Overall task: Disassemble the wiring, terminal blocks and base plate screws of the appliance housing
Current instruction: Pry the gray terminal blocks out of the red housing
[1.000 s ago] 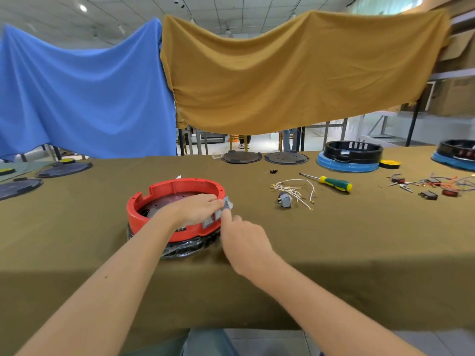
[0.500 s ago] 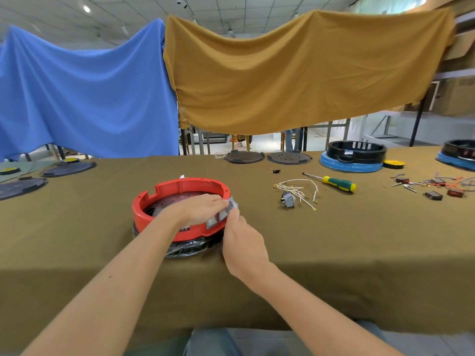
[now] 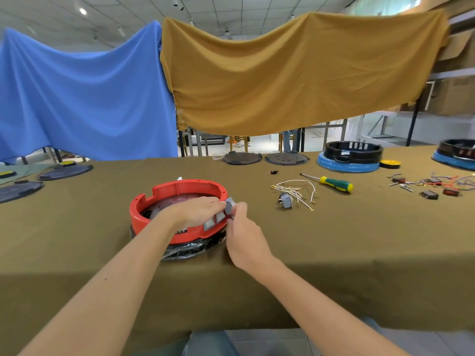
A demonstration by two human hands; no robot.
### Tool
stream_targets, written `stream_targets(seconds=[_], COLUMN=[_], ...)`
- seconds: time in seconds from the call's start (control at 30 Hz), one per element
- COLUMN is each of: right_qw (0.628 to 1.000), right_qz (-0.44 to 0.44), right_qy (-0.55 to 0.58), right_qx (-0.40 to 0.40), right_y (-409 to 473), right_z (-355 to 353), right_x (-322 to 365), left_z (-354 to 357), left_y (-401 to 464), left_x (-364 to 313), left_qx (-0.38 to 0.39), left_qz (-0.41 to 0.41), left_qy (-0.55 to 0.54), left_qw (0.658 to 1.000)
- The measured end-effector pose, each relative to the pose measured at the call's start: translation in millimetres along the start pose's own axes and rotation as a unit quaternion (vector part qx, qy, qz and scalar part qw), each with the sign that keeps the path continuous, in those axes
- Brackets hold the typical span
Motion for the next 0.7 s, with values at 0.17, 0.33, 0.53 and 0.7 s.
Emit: stream_targets(seconds=[0.17, 0.33, 0.53, 0.7], right_qw=[0.995, 0.998, 0.996, 0.992], right_qz=[0.069, 0.010, 0.064, 0.102], right_qy=[0.060, -0.008, 0.054, 0.069], right_qx=[0.028, 0.063, 0.008, -0.021], right_y=[22, 39, 36, 43], right_z=[-14, -15, -34, -61], right_x=[-21, -26, -58, -84], left_z=[0, 1, -1, -2], left_y=[-1, -1, 0, -2], left_x=[-3, -2, 5, 6], left_qx=[0.007, 0.008, -0.018, -0.050], left_qz=[-0.003, -0.003, -0.003, -0.004], left_qy=[-0.013, -0.016, -0.007, -0.022], left_qw=[1.000, 1.000, 1.000, 0.998])
Point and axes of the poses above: each hand's wrist, its own y-axis towards the middle knuckle, its own z-axis out of the palm, x = y × z, the point moved 6 cm from there along y, towards the middle knuckle, and after that the axes turned 8 degrees about -x, right-handed, at the moved point
